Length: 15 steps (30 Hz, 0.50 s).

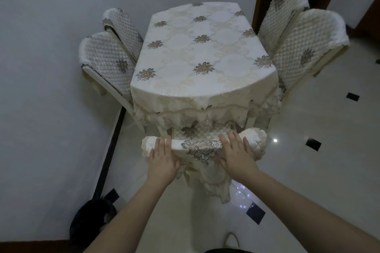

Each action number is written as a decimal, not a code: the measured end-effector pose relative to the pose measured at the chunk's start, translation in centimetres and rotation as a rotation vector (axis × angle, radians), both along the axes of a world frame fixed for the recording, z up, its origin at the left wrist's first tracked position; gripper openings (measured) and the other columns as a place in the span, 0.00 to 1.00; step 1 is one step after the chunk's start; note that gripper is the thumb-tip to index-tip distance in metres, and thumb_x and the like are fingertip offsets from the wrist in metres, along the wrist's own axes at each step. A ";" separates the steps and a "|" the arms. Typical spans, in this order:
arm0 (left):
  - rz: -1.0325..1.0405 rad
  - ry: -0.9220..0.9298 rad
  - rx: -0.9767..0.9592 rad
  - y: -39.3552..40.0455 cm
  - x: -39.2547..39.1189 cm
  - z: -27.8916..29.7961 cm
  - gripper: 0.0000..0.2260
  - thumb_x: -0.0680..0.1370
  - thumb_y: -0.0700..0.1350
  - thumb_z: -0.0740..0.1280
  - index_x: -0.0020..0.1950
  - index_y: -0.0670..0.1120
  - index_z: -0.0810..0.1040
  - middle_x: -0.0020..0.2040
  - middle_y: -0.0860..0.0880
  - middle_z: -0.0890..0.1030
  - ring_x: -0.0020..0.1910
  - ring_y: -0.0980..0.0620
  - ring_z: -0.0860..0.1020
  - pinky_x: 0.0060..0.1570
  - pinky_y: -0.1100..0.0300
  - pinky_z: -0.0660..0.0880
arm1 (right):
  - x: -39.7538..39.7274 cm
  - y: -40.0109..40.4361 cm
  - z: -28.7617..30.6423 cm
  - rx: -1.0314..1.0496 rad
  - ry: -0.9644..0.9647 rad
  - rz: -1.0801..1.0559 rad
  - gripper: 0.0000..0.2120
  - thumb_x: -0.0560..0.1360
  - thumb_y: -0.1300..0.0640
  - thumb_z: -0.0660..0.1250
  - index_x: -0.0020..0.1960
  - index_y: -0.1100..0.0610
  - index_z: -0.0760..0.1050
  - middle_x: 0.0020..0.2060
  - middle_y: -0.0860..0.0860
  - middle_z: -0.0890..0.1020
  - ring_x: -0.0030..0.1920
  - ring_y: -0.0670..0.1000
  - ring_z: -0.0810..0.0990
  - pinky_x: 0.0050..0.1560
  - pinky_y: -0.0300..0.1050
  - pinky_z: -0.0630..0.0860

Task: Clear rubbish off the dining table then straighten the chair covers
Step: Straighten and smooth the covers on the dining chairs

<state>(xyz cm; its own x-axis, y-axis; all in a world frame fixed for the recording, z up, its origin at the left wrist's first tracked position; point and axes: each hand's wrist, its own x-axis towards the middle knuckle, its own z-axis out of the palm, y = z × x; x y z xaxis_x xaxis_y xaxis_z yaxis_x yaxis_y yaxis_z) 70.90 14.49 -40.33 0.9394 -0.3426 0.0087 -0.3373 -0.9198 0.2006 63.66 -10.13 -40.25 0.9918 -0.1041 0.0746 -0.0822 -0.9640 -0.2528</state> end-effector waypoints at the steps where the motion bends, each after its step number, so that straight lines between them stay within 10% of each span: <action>1: -0.022 0.003 -0.026 0.0 -0.7 0.1 0.40 0.75 0.54 0.67 0.78 0.42 0.50 0.78 0.42 0.55 0.77 0.43 0.52 0.73 0.44 0.56 | -0.6 0.6 0.4 0.022 0.001 0.008 0.33 0.77 0.47 0.62 0.76 0.51 0.50 0.77 0.56 0.56 0.77 0.56 0.50 0.74 0.57 0.48; 9: -0.173 0.000 0.009 1.5 -4.1 0.9 0.38 0.77 0.58 0.60 0.79 0.49 0.43 0.79 0.50 0.44 0.78 0.51 0.49 0.72 0.57 0.38 | -4.0 4.0 1.2 -0.031 0.007 0.032 0.41 0.68 0.53 0.67 0.78 0.52 0.53 0.75 0.56 0.60 0.75 0.57 0.59 0.73 0.51 0.52; 15: -0.216 0.101 0.137 1.0 -4.1 5.5 0.34 0.78 0.61 0.57 0.79 0.48 0.50 0.79 0.47 0.52 0.77 0.47 0.54 0.74 0.48 0.52 | -3.8 4.7 5.0 -0.066 0.148 -0.001 0.35 0.77 0.46 0.60 0.78 0.49 0.48 0.78 0.52 0.51 0.77 0.52 0.51 0.74 0.50 0.50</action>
<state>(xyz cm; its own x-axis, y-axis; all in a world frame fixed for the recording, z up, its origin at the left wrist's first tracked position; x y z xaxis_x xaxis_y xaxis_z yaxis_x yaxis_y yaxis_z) 66.77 15.52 -34.86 0.8384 -0.5263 -0.1418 -0.5129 -0.8498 0.1216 59.81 -5.39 -35.28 0.9923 -0.1052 -0.0658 -0.1152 -0.9780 -0.1740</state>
